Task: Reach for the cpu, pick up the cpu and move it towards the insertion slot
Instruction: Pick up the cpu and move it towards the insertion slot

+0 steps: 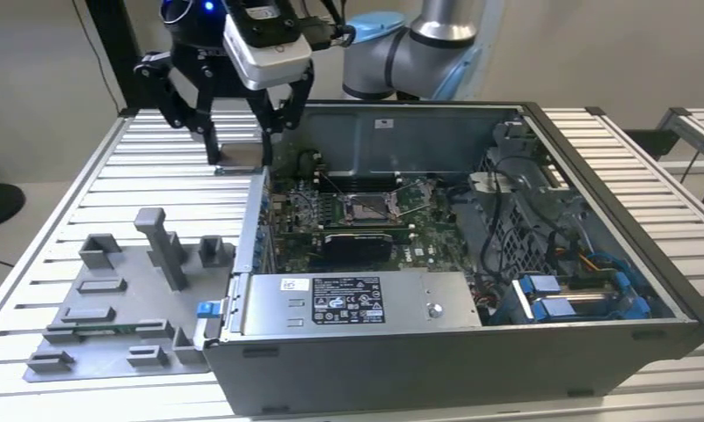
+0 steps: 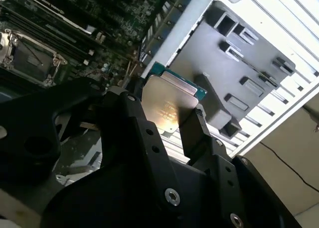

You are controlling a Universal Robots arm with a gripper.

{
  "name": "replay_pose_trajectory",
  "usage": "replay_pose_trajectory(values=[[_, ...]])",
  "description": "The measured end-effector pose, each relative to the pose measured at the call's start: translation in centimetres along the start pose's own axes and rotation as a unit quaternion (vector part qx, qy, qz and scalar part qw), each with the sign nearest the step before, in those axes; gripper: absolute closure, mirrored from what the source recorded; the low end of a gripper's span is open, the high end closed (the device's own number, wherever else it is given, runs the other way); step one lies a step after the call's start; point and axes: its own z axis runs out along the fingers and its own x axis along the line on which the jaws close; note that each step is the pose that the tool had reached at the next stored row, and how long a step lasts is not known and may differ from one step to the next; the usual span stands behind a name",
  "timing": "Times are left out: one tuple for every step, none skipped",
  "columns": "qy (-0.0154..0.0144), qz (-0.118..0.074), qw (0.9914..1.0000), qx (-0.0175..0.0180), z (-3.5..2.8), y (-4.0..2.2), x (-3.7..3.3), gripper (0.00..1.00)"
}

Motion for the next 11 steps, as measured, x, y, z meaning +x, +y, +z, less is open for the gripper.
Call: replay_pose_trajectory(values=[[0.0, 0.0, 1.0, 0.0, -0.02, -0.01, -0.44, 1.0], [0.0001, 0.0, 1.0, 0.0, -0.03, -0.01, -0.88, 1.0], [0.0001, 0.0, 1.0, 0.0, -0.04, -0.02, -1.3, 1.0], [0.0, 0.0, 1.0, 0.0, -0.04, -0.03, -1.64, 1.0], [0.0001, 0.0, 1.0, 0.0, -0.04, -0.03, -1.98, 1.0], [0.0, 0.0, 1.0, 0.0, -0.05, -0.04, -2.37, 1.0], [0.0001, 0.0, 1.0, 0.0, -0.06, -0.04, -2.73, 1.0], [0.0001, 0.0, 1.0, 0.0, -0.07, -0.05, -3.12, 1.0], [0.0001, 0.0, 1.0, 0.0, -0.09, -0.06, -3.54, 1.0], [0.0001, 0.0, 1.0, 0.0, -0.1, -0.06, -3.98, 1.0], [0.0001, 0.0, 1.0, 0.0, -0.12, -0.07, -4.42, 1.0]])
